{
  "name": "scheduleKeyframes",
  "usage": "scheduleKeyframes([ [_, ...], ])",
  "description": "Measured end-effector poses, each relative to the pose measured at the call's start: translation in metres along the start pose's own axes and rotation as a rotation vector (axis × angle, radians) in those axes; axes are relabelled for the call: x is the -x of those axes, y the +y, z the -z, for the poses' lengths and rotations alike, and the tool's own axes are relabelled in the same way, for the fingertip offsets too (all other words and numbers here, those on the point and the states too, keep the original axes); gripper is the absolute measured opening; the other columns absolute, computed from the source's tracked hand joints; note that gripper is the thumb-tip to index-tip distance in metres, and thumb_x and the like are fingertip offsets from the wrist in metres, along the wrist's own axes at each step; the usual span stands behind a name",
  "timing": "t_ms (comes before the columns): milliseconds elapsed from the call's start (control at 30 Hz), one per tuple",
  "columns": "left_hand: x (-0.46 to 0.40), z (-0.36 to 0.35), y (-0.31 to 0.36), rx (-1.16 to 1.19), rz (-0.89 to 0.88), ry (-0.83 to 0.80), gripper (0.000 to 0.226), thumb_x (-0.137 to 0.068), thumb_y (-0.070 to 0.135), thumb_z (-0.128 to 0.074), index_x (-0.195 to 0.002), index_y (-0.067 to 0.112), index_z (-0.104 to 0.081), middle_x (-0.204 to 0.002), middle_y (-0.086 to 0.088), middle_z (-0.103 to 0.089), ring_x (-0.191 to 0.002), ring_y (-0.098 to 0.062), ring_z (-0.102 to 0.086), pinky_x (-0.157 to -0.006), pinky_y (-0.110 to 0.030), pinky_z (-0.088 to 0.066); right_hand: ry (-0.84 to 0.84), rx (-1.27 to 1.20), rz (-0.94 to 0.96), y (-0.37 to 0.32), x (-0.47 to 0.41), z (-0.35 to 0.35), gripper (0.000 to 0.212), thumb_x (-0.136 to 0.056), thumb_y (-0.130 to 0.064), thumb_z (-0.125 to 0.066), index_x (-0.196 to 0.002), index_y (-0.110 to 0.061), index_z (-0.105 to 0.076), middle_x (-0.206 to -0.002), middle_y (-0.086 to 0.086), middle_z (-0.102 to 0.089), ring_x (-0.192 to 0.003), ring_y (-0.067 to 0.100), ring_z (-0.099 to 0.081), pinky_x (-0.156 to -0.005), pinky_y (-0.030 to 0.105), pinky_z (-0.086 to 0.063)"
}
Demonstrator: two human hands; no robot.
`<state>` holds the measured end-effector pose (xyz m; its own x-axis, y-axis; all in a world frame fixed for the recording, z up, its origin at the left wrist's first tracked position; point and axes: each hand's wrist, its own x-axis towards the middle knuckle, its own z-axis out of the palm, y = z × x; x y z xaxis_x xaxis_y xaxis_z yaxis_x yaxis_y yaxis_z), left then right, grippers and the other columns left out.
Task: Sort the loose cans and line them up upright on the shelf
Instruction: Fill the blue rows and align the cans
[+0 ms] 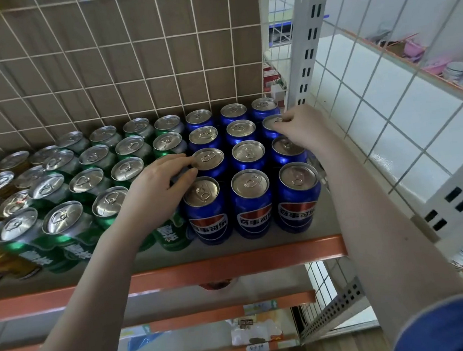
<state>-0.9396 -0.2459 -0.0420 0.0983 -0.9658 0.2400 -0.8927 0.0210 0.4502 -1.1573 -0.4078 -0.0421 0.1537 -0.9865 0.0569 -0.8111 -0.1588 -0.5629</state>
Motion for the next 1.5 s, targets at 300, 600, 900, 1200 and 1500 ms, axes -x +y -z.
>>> scheduleKeyframes([
  [300, 0.001, 0.000, 0.001, 0.010, -0.014, 0.009, 0.033, -0.096, 0.028, -0.051, -0.128, 0.021, -0.059, -0.132, 0.005, -0.055, -0.123, -0.013, -0.047, -0.093, -0.024, -0.035, -0.010, -0.072, -0.024, -0.002, 0.001, -0.002, 0.024, -0.093, -0.029, -0.053, -0.107, -0.010, -0.059, -0.089, 0.004, -0.058, -0.088, 0.023, -0.059, -0.063, 0.028, -0.040],
  [600, 0.002, 0.000, 0.003, -0.006, -0.016, 0.019, 0.034, -0.096, 0.028, -0.051, -0.128, 0.021, -0.058, -0.133, 0.005, -0.055, -0.124, -0.013, -0.046, -0.092, -0.021, -0.032, -0.022, -0.092, -0.027, -0.005, 0.003, 0.002, 0.034, -0.096, -0.024, -0.049, -0.128, -0.012, -0.052, -0.119, 0.008, -0.058, -0.089, 0.017, -0.048, -0.075, 0.030, -0.039],
  [900, 0.002, -0.002, 0.005, -0.059, -0.002, 0.017, 0.035, -0.096, 0.030, -0.049, -0.130, 0.021, -0.056, -0.135, 0.003, -0.053, -0.124, -0.016, -0.045, -0.090, -0.023, -0.032, -0.038, 0.010, 0.059, -0.002, 0.035, 0.010, 0.022, -0.090, -0.037, -0.053, -0.086, -0.018, -0.043, -0.072, -0.005, -0.044, -0.075, 0.018, -0.047, -0.059, 0.029, -0.033],
  [1200, 0.007, -0.006, 0.009, -0.077, -0.006, 0.051, 0.033, -0.096, 0.030, -0.049, -0.126, 0.018, -0.059, -0.129, 0.002, -0.057, -0.119, -0.020, -0.049, -0.091, -0.033, -0.039, 0.004, 0.068, 0.123, 0.000, 0.058, 0.015, 0.039, -0.087, -0.035, -0.057, -0.109, -0.003, -0.063, -0.106, 0.012, -0.065, -0.094, 0.026, -0.059, -0.076, 0.035, -0.046],
  [1500, 0.029, 0.004, -0.006, -0.266, 0.151, 0.237, 0.036, -0.097, 0.030, -0.049, -0.125, 0.010, -0.060, -0.134, -0.010, -0.054, -0.126, -0.030, -0.045, -0.101, -0.044, -0.036, 0.077, 0.252, 0.248, -0.010, 0.064, 0.002, 0.046, -0.092, -0.048, -0.049, -0.118, -0.011, -0.058, -0.114, 0.011, -0.060, -0.101, 0.028, -0.057, -0.079, 0.035, -0.047],
])
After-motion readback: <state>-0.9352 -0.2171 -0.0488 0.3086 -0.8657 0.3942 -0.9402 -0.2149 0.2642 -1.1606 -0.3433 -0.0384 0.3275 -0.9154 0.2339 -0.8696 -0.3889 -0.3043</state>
